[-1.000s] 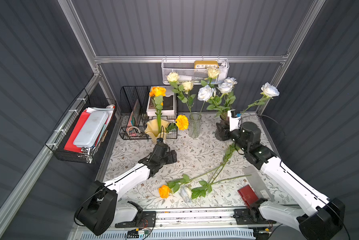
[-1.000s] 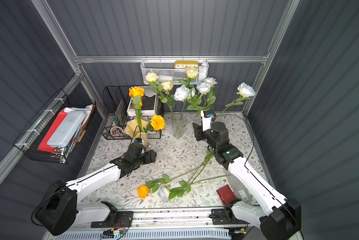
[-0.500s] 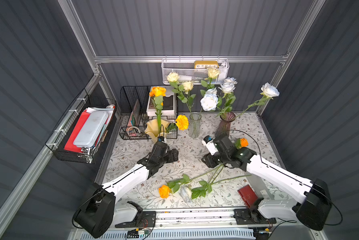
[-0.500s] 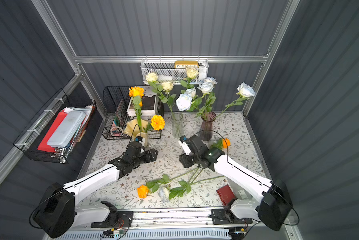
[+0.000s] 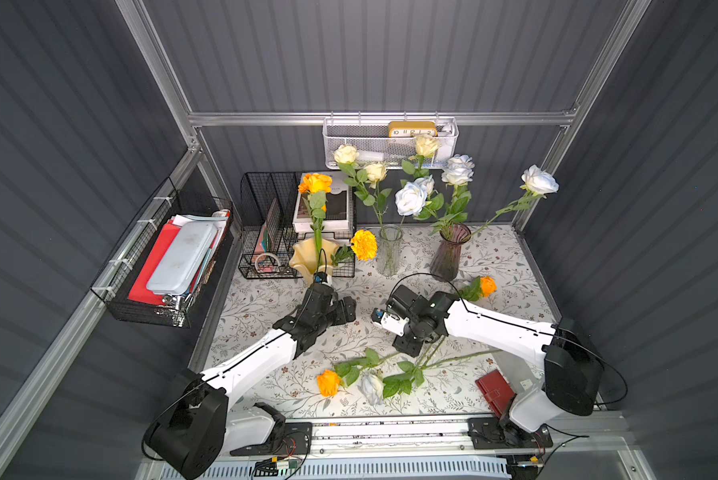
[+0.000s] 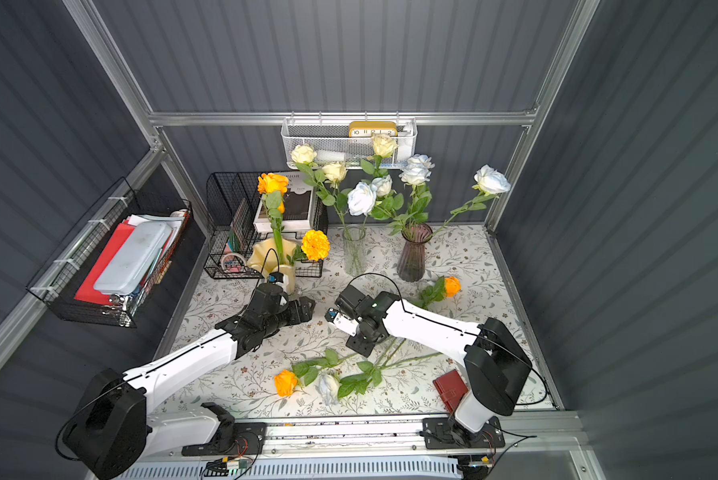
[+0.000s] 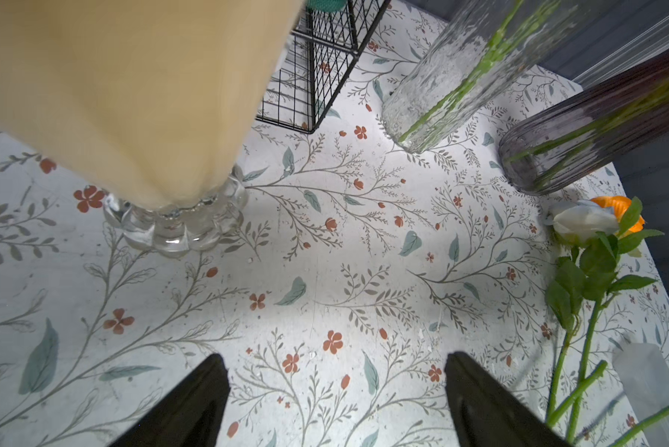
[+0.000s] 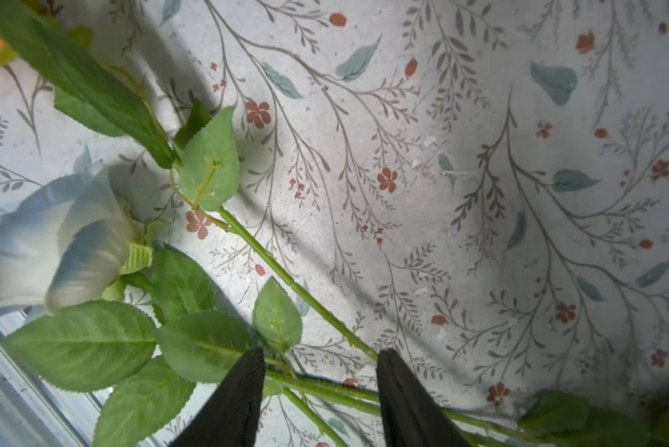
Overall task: Arrange the flowers in different vases according to their colors
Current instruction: Pick up the flower at the center of the board.
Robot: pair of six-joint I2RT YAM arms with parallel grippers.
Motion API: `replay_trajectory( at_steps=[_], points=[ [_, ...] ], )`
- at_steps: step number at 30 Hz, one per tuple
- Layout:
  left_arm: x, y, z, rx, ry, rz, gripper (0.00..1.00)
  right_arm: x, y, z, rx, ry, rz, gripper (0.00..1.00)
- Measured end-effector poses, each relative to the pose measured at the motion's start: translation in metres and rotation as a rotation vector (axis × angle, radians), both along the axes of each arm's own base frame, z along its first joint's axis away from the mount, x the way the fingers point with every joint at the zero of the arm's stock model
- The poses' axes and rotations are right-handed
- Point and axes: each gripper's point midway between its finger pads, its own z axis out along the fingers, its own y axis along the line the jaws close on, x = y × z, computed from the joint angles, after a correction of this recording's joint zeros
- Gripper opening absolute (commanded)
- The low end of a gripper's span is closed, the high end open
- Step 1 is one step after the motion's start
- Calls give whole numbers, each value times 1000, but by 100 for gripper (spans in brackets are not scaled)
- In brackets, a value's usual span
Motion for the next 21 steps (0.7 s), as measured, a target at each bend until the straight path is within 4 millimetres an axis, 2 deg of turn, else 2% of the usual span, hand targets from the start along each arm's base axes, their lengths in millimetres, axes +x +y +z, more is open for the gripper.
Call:
replay_trajectory(
  at_steps=[2,8,21],
  points=[
    [0,1,-1,4,-1,4,91,-1,6,-4,-15,-2,34,52],
    [-1,7,-6,24,3,23,92,-11,10,-33,-110,24,117,51],
    [-1,10,1,20,-15,37,91,2,12,-64,-175,0,139,41]
  ],
)
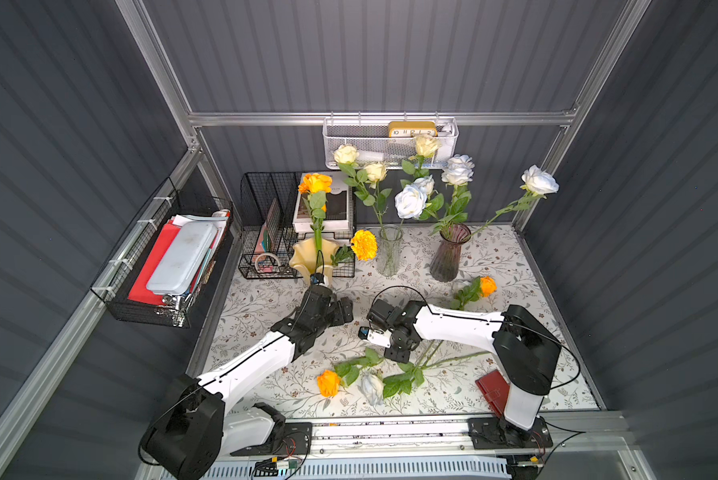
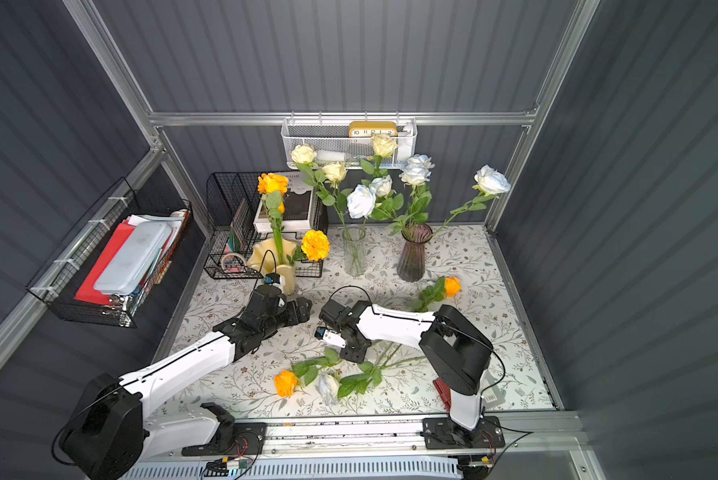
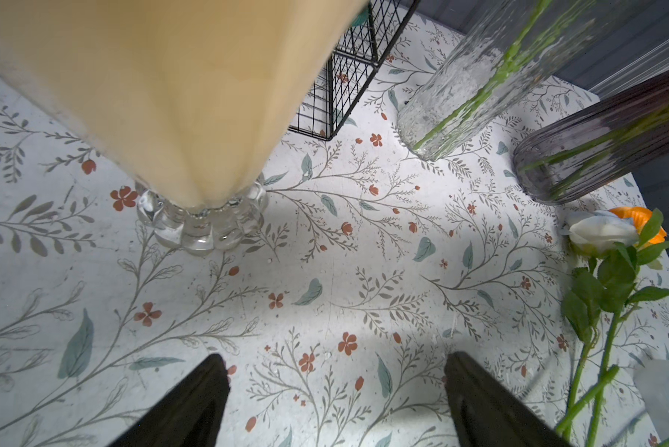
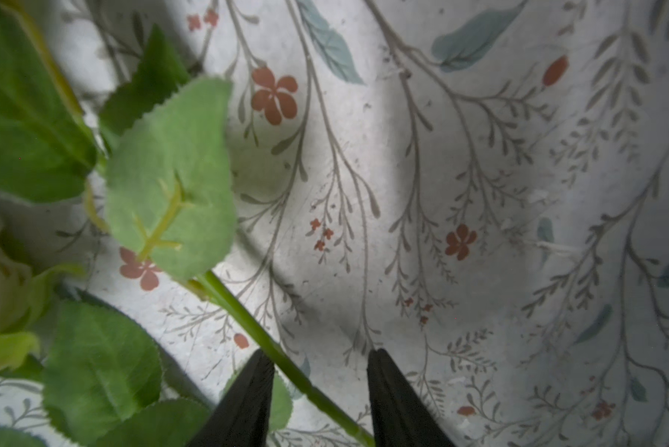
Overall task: Arrange the flowers in different vases according to their colors
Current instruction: Pick up the flower at the center of the board.
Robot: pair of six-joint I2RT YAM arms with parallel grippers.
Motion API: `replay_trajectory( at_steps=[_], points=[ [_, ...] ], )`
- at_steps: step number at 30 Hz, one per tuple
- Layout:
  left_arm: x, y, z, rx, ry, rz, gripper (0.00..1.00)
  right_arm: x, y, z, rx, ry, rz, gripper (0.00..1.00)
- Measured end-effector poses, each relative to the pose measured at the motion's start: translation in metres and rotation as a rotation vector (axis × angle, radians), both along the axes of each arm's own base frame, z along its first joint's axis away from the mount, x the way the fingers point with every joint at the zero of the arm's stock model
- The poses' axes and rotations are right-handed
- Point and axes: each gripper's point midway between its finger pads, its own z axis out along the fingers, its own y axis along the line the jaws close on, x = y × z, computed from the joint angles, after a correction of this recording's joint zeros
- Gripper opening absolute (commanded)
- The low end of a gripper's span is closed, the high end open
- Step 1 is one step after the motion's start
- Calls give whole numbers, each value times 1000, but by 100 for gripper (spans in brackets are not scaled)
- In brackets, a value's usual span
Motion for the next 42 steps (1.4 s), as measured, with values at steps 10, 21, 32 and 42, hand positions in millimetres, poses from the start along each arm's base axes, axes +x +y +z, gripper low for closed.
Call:
replay_trajectory(
  at_steps=[10,21,32,42],
  points=[
    [-2,5,4,0,-2,20,91,12,4,-4,1,-57,3,7],
    [-5,22,61,-47,-125,99,93,56,9,24,34,-282,17,0],
    [-12,25,80,-82,-165,95,92,112,59,91,222,-475,79,0],
    [-48,30,162,-265,-349,24,91,108,95,110,359,-425,130,0]
  ],
)
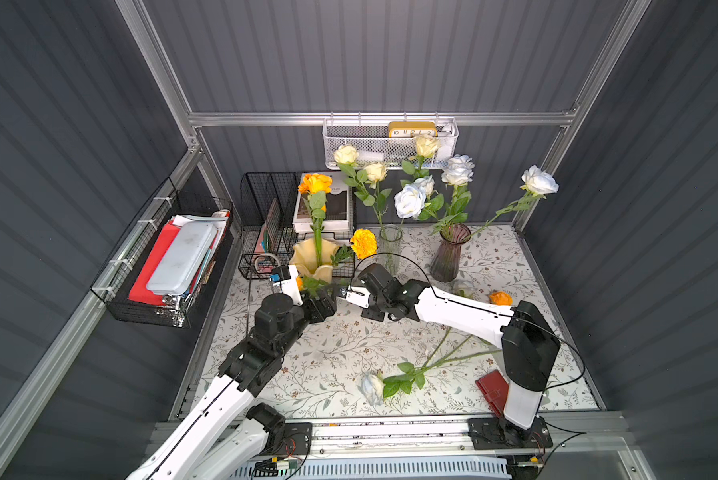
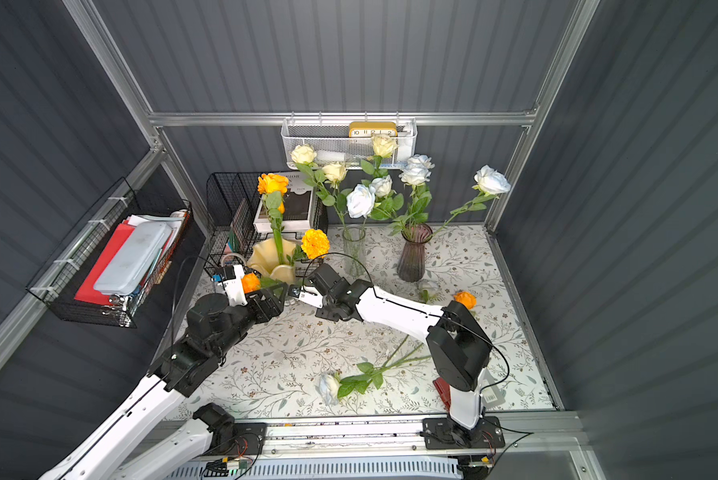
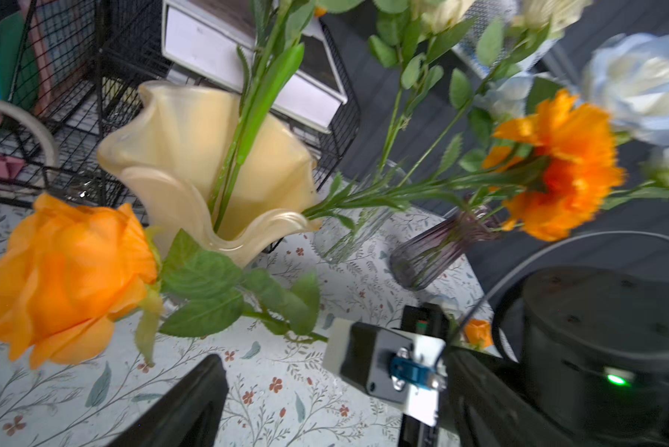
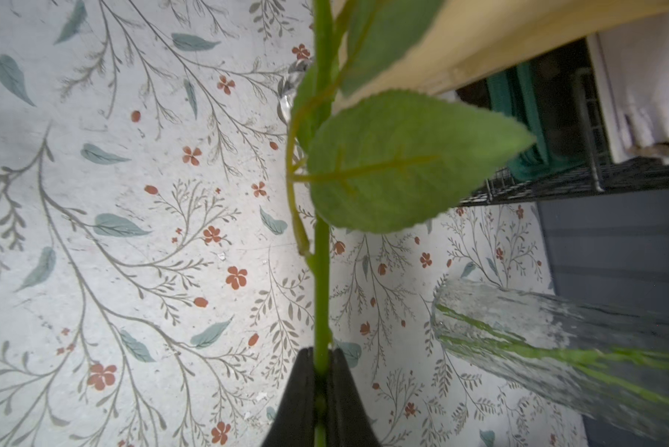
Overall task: Arrange the flowers in different vases according to their colors
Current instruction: Pick up the flower at the center of the board, then insert the flower into the vase.
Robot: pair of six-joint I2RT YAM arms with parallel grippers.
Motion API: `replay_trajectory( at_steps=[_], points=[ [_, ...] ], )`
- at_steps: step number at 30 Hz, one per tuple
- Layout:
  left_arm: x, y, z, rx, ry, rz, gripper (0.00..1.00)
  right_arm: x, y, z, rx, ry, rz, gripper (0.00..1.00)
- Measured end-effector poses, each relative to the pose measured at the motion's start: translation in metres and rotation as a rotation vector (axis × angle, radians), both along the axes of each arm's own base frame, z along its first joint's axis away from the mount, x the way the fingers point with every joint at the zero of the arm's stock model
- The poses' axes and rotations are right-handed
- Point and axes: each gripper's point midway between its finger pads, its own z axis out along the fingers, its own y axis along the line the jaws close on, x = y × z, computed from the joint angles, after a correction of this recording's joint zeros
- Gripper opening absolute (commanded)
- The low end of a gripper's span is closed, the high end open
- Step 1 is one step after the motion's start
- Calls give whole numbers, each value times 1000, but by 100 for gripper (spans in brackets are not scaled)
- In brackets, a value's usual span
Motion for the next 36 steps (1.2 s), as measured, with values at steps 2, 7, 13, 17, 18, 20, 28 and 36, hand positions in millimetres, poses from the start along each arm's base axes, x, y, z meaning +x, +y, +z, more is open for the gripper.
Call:
replay_trajectory(
  at_steps=[2,7,13,17,18,20,28,36],
  points=[
    [-10,-1,16,-33,-46,-37,85,-3,5,3,25,17,12,0],
    [-38,-8,47,-77,-163,-157,48,-8,21,18,101,45,30,0],
    [-78,0,86,-144,-323,-242,15,-16,37,30,206,99,51,0],
    [-96,4,103,-167,-402,-278,0,-22,47,43,288,137,56,0],
    [-99,4,104,-171,-409,-286,0,-22,49,48,313,144,54,0],
    [-100,1,104,-167,-411,-303,0,-22,55,61,365,155,49,0],
    [-107,-7,103,-156,-416,-368,0,-18,95,189,737,152,94,0],
    [-114,-6,105,-160,-430,-386,0,-8,123,303,1052,82,180,0]
  ],
)
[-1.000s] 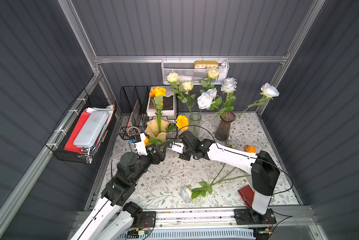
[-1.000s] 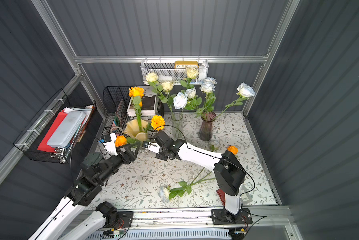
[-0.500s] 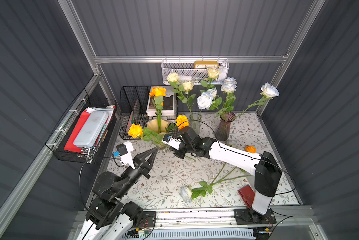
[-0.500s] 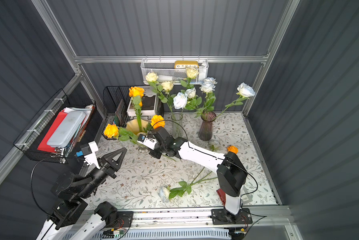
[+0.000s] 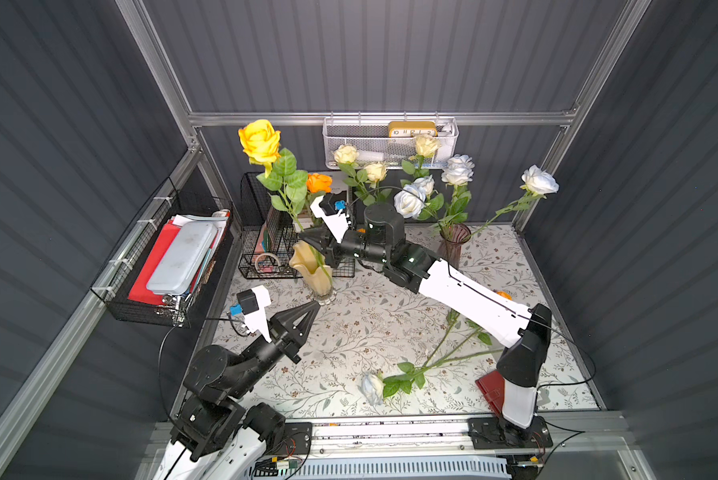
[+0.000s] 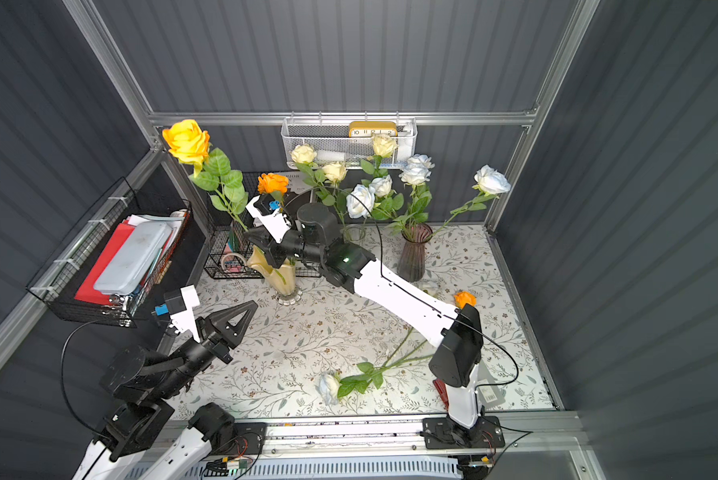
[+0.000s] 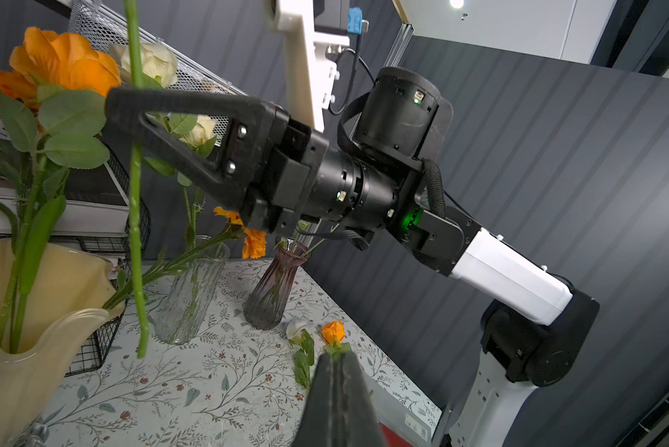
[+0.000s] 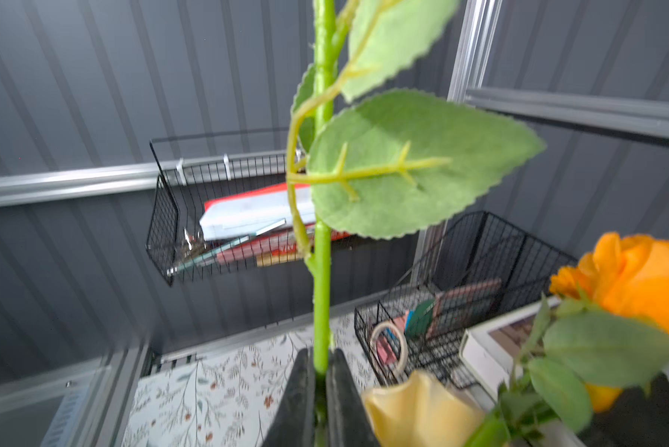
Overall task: Arrange the flowers in different vases according to their colors
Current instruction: Insert the flower into the vase.
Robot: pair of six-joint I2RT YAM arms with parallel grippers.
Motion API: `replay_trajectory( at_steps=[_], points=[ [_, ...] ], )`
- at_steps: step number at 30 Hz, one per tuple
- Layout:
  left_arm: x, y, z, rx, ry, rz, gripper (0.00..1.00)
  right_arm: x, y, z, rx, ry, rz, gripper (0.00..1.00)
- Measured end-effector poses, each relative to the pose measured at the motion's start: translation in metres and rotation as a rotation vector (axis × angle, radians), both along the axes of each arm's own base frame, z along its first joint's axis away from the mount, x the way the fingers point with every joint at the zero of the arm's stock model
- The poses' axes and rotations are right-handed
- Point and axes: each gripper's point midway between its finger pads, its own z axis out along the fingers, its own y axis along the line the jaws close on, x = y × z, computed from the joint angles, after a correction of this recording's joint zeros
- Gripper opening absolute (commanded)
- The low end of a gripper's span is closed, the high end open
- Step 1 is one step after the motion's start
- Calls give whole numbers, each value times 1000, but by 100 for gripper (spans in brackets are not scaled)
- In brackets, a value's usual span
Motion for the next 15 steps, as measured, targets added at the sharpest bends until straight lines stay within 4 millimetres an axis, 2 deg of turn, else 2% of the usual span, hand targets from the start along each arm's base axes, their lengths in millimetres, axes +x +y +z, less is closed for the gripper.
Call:
replay_trajectory(
  at_steps=[4,9,12,15],
  points=[
    [-1,2,1,-3,-3,5,0,18,18,21,87,-32,-16,0],
    [2,2,-3,4,12,15,0,45,34,37,165,-74,-51,0],
    [7,0,-7,12,27,21,0,65,37,28,175,-77,-81,0],
    [11,-1,-13,20,45,33,0,89,37,2,143,-53,-117,0]
  ],
)
